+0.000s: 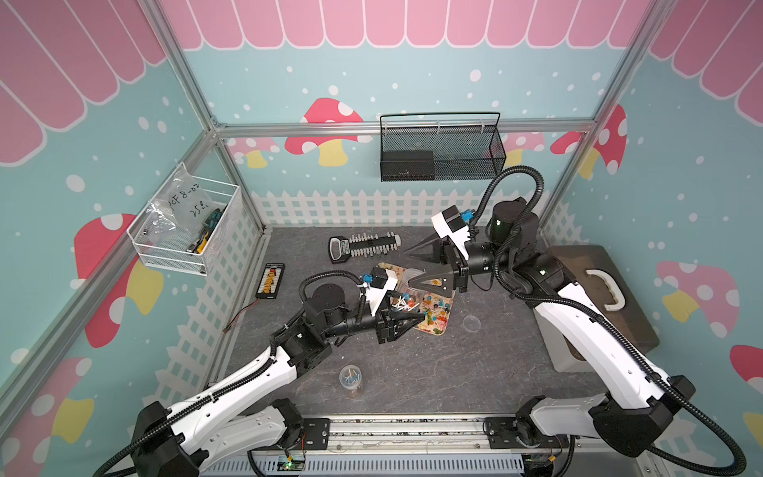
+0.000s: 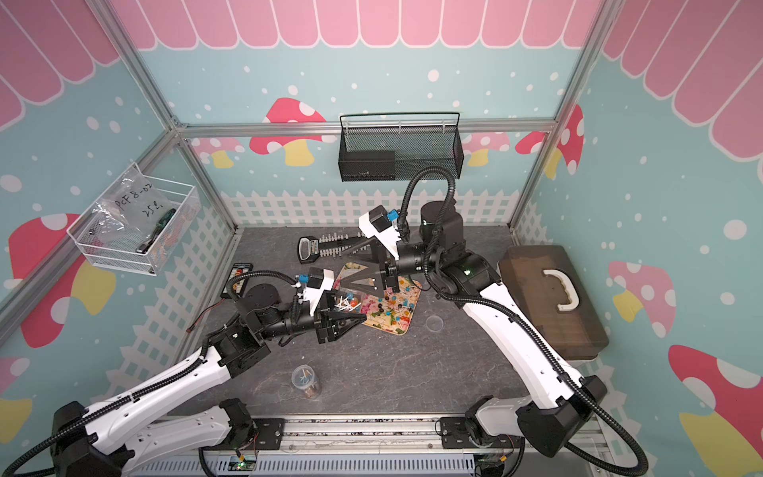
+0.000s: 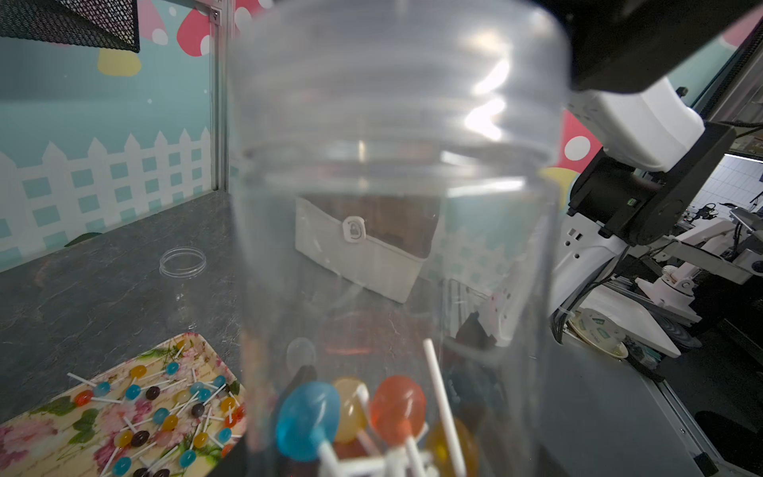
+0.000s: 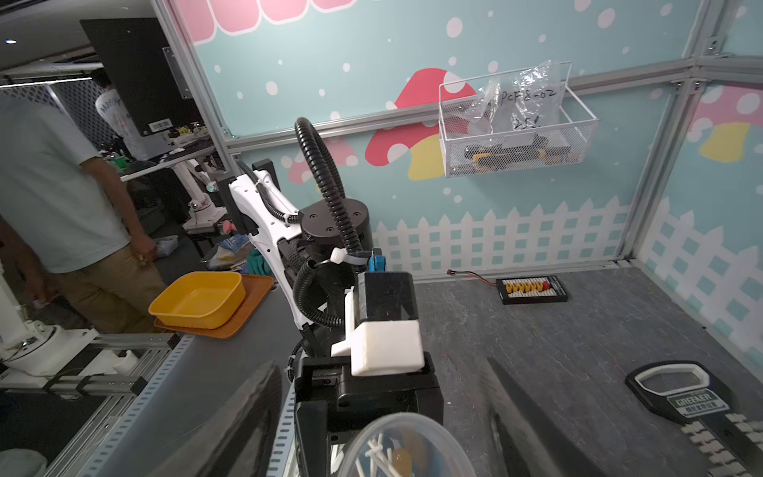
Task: Pour the candies out of the jar
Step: Unscrew the lid from the jar.
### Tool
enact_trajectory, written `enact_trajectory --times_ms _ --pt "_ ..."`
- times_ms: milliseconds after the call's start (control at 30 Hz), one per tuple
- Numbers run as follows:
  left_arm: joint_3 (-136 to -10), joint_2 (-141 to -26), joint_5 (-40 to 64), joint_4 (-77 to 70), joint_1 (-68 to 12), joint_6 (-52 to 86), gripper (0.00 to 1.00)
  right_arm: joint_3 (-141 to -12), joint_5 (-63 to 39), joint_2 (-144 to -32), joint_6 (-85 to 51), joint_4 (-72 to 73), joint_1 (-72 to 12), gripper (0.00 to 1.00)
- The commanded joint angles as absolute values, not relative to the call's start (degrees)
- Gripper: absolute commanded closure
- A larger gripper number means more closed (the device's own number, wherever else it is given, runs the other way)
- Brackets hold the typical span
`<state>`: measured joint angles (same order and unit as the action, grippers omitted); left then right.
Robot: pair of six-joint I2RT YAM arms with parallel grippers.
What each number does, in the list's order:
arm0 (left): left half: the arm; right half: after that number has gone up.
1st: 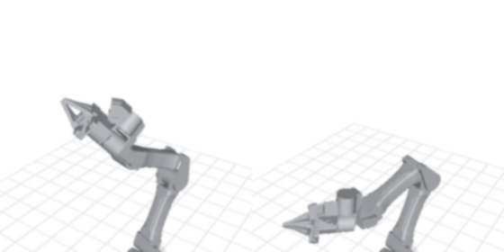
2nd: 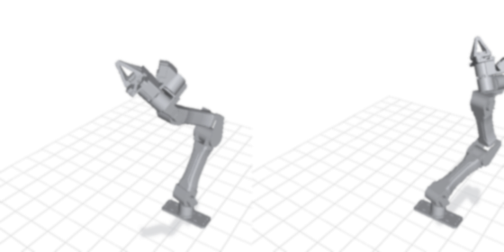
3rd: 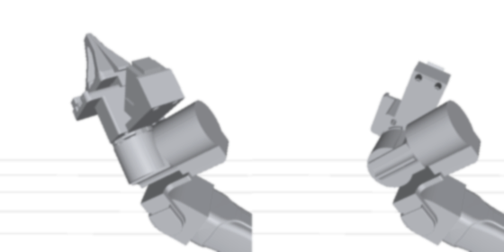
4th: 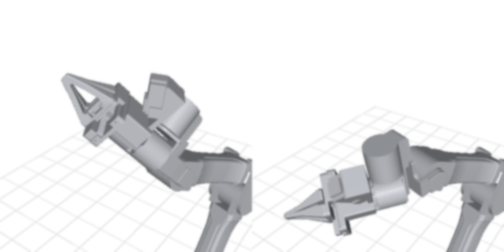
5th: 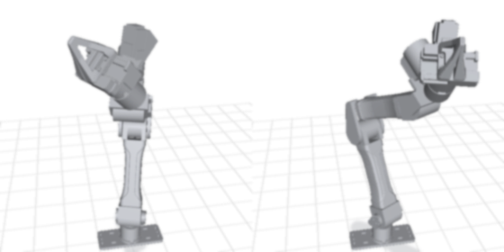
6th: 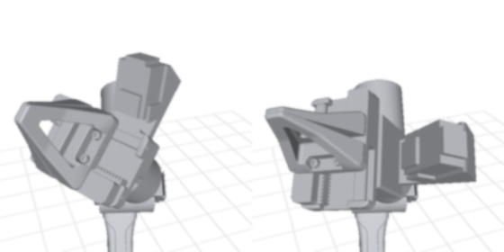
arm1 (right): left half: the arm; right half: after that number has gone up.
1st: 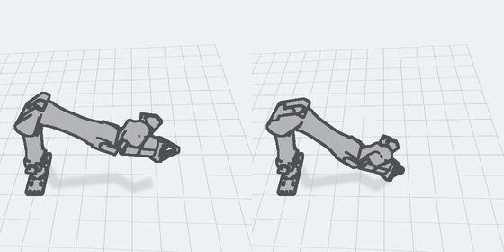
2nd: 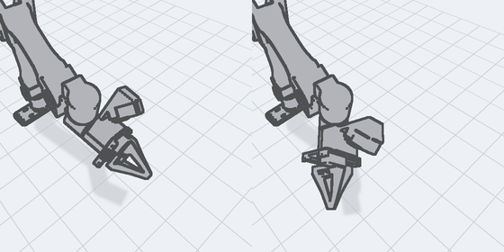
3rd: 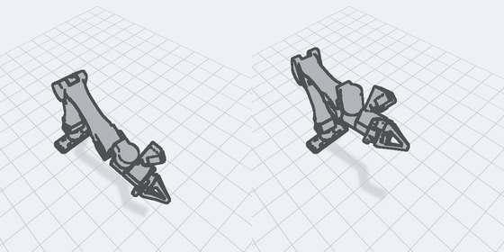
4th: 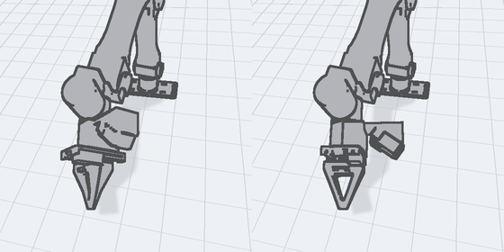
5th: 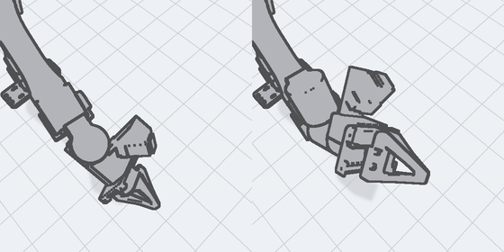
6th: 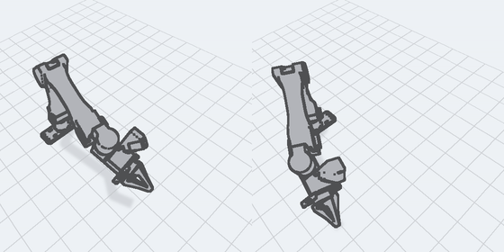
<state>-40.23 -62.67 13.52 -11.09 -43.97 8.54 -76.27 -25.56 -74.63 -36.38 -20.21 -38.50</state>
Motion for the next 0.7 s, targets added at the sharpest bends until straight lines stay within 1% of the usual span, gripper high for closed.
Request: enact_trajectory --times_ms 0,67,200,300,400,467,500,567,667 --pt "-41.8 -61.4 14.3 -12.9 -44.2 8.1 0.53 -78.7 -25.7 -75.0 -34.2 -20.7 -38.7 0.61" --pt "-42.1 -61.2 15.7 -12.6 -44.2 8.7 0.53 -79.7 -26.4 -75.0 -32.2 -20.7 -38.5 0.68" --pt "-43.3 -60.5 20.3 -10.9 -44.1 10.3 0.53 -82.6 -32.0 -75.6 -26.7 -20.2 -37.5 0.74" --pt "-44.5 -59.9 25.0 -9.6 -44.1 11.8 0.54 -84.7 -38.2 -75.5 -20.4 -19.9 -36.3 0.76" --pt "-45.4 -59.0 29.9 -9.7 -44.1 13.6 0.54 -85.7 -49.8 -75.1 -13.2 -17.3 -34.8 0.76" --pt "-45.9 -58.6 32.3 -10.0 -44.1 14.7 0.54 -86.5 -61.5 -75.0 -6.3 -16.7 -34.2 0.7" --pt "-46.1 -58.4 33.5 -10.1 -44.1 15.1 0.54 -86.6 -65.7 -74.9 -4.0 -16.6 -34.1 0.68" --pt "-46.3 -58.3 34.7 -9.4 -44.1 15.0 0.54 -87.6 -70.1 -75.4 -2.7 -16.4 -34.0 0.7" --pt "-46.1 -58.3 34.6 -9.2 -44.1 14.9 0.54 -88.4 -70.9 -76.3 -2.8 -16.4 -33.8 0.71"
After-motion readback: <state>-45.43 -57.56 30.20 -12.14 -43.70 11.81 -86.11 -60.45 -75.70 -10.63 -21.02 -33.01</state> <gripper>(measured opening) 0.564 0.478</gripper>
